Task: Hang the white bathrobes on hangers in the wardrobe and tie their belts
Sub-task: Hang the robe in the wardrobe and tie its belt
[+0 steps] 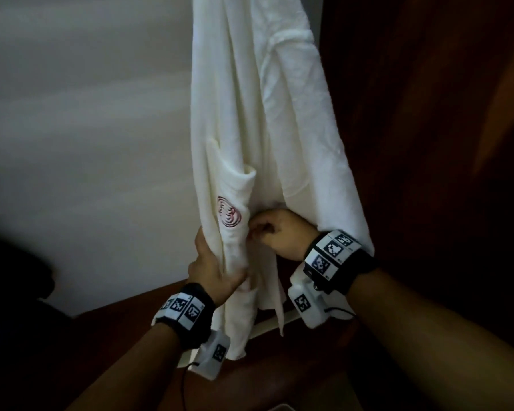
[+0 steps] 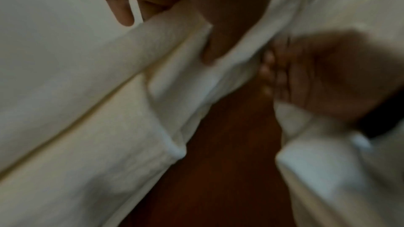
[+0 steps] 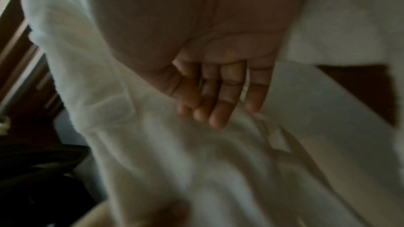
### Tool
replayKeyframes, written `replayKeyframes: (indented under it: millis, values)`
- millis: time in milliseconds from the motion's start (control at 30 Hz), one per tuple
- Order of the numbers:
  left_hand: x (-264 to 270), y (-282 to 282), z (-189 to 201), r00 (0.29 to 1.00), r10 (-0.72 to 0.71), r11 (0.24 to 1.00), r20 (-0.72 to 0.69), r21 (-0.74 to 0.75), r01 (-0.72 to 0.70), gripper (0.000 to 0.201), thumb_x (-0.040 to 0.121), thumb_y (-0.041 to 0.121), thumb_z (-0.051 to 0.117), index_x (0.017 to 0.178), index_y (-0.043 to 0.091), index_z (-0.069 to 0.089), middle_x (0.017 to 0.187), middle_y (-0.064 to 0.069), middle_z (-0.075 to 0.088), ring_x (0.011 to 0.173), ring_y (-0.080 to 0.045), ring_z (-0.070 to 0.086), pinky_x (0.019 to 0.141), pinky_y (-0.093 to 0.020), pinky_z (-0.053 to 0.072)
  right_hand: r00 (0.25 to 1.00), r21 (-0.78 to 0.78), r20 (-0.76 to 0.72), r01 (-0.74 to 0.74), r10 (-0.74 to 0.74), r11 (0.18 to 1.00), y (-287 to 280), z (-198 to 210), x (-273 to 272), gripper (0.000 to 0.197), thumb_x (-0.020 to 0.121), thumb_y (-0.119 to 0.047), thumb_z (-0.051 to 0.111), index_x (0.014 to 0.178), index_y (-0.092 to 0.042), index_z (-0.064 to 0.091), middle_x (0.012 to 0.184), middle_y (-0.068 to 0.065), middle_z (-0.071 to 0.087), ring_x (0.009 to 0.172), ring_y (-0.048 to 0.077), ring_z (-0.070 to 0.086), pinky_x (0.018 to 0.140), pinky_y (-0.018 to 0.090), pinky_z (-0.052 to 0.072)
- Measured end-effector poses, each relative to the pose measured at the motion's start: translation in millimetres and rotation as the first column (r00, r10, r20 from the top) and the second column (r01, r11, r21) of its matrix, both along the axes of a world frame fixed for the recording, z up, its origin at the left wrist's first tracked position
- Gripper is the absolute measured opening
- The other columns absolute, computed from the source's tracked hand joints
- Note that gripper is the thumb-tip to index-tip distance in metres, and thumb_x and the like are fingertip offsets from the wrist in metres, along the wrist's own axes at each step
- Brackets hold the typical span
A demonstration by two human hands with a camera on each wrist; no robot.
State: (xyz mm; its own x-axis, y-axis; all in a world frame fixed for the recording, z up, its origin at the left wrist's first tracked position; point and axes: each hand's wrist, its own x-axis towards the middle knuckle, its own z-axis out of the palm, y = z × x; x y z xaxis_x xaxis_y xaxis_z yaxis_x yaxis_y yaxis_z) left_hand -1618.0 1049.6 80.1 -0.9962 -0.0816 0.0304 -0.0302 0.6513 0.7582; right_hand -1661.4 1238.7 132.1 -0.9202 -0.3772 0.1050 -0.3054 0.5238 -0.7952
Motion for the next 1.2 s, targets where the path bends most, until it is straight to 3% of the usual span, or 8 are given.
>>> replayKeyframes:
  millis: [133,233,367,633,833,1033,1100,1200]
  values:
    - [-13,-1,-6,0.999,0.047,0.998,0.012,-0.041,-0.046,0.049,0.086,0.027,0.063,0.13,0.01,0.051,0.124,-0.018,0.061,0.115,-0.037,0.056,0.088,-0.028,0.043,0.944,0.136,-0.004,0.329,-0.331,0.935,17,-13,-12,0.008,0.082,-0.01,0.059,0.089,-0.015,0.059,0.09,0.003,0.063,0.083,0.018,0.057,0.071,0.019,0.037]
    - [-15,-8,-11,1.0,0.019,1.0,0.023,0.022,-0.019,0.046,0.082,0.036,0.058,0.119,0.01,0.061,0.12,-0.016,0.064,0.113,-0.033,0.058,0.086,-0.025,0.041,0.934,0.416,0.042,0.306,-0.354,0.856,21,-38,-17,0.04,0.08,-0.034,0.067,0.115,-0.019,0.056,0.106,0.002,0.056,0.104,0.025,0.06,0.074,0.026,0.042]
    - [-14,-11,-9,0.999,-0.049,0.993,0.004,0.106,0.049,0.061,0.07,0.047,0.051,0.119,0.012,0.062,0.121,-0.014,0.064,0.114,-0.03,0.058,0.09,-0.029,0.044,0.915,0.526,0.26,0.133,-0.308,0.84,16,-85,-25,0.068,0.08,-0.052,0.063,0.141,-0.034,0.039,0.136,0.008,0.049,0.121,0.029,0.052,0.102,0.039,0.044]
    - [-20,-21,-6,0.971,-0.237,0.944,0.025,0.244,0.224,0.053,0.064,0.051,0.058,0.109,0.025,0.065,0.114,-0.005,0.067,0.108,-0.019,0.062,0.095,-0.041,0.05,0.868,0.269,0.364,0.25,-0.339,0.93,3,-106,-32,0.068,0.077,-0.05,0.07,0.133,-0.02,0.046,0.132,0.01,0.055,0.116,0.027,0.057,0.099,0.041,0.047]
    - [-33,-34,-9,0.945,-0.319,0.935,0.069,0.186,0.302,0.057,0.069,0.052,0.06,0.12,0.025,0.062,0.121,-0.002,0.065,0.113,-0.019,0.061,0.096,-0.046,0.05,0.874,0.416,0.387,0.118,-0.293,0.902,-11,-102,-32,0.049,0.095,-0.046,0.048,0.127,-0.009,0.049,0.132,0.016,0.051,0.12,0.032,0.05,0.091,0.035,0.038]
    - [-59,-28,-16,0.963,-0.235,0.971,0.135,0.083,0.226,0.061,0.076,0.054,0.059,0.125,0.018,0.059,0.125,-0.01,0.062,0.115,-0.028,0.058,0.088,-0.026,0.044,0.846,0.206,0.36,0.34,-0.394,0.918,15,-90,-7,0.037,0.089,-0.051,0.056,0.101,-0.016,0.061,0.104,0.006,0.063,0.098,0.023,0.062,0.088,0.037,0.048]
    - [-72,-22,-20,0.972,-0.207,0.977,0.11,0.073,0.2,0.045,0.086,0.042,0.059,0.122,0.015,0.06,0.123,-0.013,0.063,0.113,-0.029,0.059,0.082,-0.023,0.04,0.816,0.075,0.445,0.376,-0.369,0.923,32,-85,14,0.041,0.085,-0.054,0.063,0.112,-0.025,0.056,0.106,-0.005,0.062,0.093,0.012,0.063,0.08,0.033,0.054]
    - [-93,-9,-24,0.98,-0.173,0.984,0.096,0.061,0.167,0.036,0.093,0.032,0.055,0.123,0.012,0.059,0.123,-0.016,0.062,0.111,-0.033,0.058,0.081,-0.024,0.039,0.79,0.301,0.404,0.362,-0.462,0.882,62,-80,49,0.067,0.076,-0.07,0.059,0.13,-0.033,0.046,0.127,-0.009,0.056,0.111,0.01,0.055,0.096,0.032,0.045]
